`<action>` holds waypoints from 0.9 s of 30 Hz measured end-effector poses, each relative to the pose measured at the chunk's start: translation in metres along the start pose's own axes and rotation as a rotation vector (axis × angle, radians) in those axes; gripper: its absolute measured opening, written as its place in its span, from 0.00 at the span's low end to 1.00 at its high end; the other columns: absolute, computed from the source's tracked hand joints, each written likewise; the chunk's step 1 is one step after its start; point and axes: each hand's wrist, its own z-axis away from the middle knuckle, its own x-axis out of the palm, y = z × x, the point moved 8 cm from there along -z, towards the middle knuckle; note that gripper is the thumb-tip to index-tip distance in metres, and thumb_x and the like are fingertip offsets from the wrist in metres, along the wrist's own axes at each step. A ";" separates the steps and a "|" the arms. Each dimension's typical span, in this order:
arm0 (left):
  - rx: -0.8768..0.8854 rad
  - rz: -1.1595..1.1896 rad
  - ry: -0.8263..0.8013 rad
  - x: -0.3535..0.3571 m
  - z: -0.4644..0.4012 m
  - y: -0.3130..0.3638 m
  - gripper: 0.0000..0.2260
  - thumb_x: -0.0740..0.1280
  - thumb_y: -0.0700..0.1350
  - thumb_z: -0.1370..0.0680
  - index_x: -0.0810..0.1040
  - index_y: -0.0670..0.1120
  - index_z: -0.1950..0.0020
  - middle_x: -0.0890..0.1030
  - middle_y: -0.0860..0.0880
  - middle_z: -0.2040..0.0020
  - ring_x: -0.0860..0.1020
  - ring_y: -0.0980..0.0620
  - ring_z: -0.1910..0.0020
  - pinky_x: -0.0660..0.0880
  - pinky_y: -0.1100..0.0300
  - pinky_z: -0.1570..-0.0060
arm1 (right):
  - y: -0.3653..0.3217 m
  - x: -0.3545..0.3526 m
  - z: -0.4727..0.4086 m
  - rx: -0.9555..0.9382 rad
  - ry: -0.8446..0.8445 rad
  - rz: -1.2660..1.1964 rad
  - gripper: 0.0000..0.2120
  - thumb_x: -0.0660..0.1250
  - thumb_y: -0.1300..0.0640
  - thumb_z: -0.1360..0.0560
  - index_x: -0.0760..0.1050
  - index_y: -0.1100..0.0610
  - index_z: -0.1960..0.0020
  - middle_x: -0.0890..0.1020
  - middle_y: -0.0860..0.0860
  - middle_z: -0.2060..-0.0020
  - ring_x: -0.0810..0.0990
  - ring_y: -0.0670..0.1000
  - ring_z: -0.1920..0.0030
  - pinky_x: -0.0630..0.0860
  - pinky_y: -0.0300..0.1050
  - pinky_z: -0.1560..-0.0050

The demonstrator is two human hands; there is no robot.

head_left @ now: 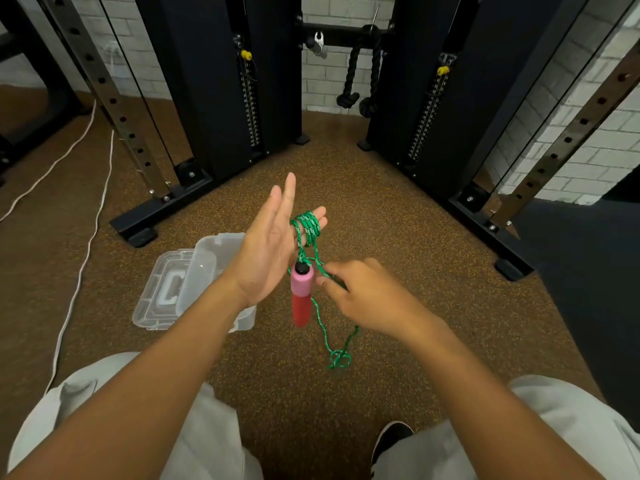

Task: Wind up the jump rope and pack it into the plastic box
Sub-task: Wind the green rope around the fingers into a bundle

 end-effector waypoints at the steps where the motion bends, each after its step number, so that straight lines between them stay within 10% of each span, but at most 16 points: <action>1: -0.002 -0.064 0.012 -0.001 0.000 -0.001 0.30 0.47 0.69 0.21 0.45 0.70 0.19 0.64 0.43 0.19 0.69 0.51 0.23 0.52 0.42 0.20 | -0.006 -0.001 0.001 -0.028 0.003 0.053 0.14 0.60 0.48 0.15 0.71 0.50 0.58 0.75 0.49 0.67 0.71 0.45 0.69 0.64 0.45 0.68; 9: 0.000 -0.552 -0.075 0.023 0.008 -0.015 0.32 0.39 0.77 0.25 0.44 0.74 0.21 0.66 0.73 0.30 0.69 0.78 0.42 0.68 0.73 0.42 | -0.034 -0.039 0.008 -0.206 0.164 0.012 0.07 0.63 0.50 0.21 0.81 0.48 0.52 0.80 0.43 0.66 0.75 0.43 0.69 0.72 0.46 0.65; 12: 0.022 -0.413 -0.052 0.029 0.007 -0.014 0.34 0.40 0.74 0.25 0.44 0.69 0.19 0.45 0.61 0.16 0.53 0.58 0.18 0.56 0.50 0.20 | -0.021 -0.053 0.009 -0.145 0.210 -0.163 0.07 0.67 0.52 0.18 0.84 0.48 0.48 0.83 0.42 0.65 0.77 0.44 0.71 0.73 0.41 0.68; 16: -0.007 -0.287 -0.087 0.033 0.004 -0.019 0.34 0.40 0.74 0.22 0.47 0.65 0.17 0.43 0.56 0.15 0.45 0.59 0.18 0.45 0.42 0.18 | -0.002 -0.074 0.014 -0.083 0.334 -0.434 0.07 0.68 0.57 0.18 0.85 0.56 0.50 0.83 0.53 0.71 0.76 0.40 0.75 0.68 0.29 0.70; 21: -0.083 -0.100 -0.165 0.046 0.004 -0.026 0.39 0.55 0.79 0.27 0.53 0.67 0.19 0.48 0.28 0.19 0.43 0.24 0.22 0.47 0.29 0.23 | 0.033 -0.070 0.008 0.049 0.427 -0.486 0.08 0.68 0.53 0.18 0.85 0.52 0.51 0.81 0.51 0.69 0.71 0.39 0.72 0.66 0.35 0.69; 27: -0.011 0.072 -0.045 0.035 0.006 -0.009 0.37 0.58 0.73 0.23 0.52 0.63 0.17 0.62 0.35 0.19 0.64 0.38 0.21 0.55 0.39 0.21 | 0.050 -0.034 -0.002 0.142 0.254 -0.497 0.15 0.66 0.57 0.19 0.81 0.41 0.60 0.82 0.37 0.72 0.74 0.37 0.71 0.73 0.42 0.64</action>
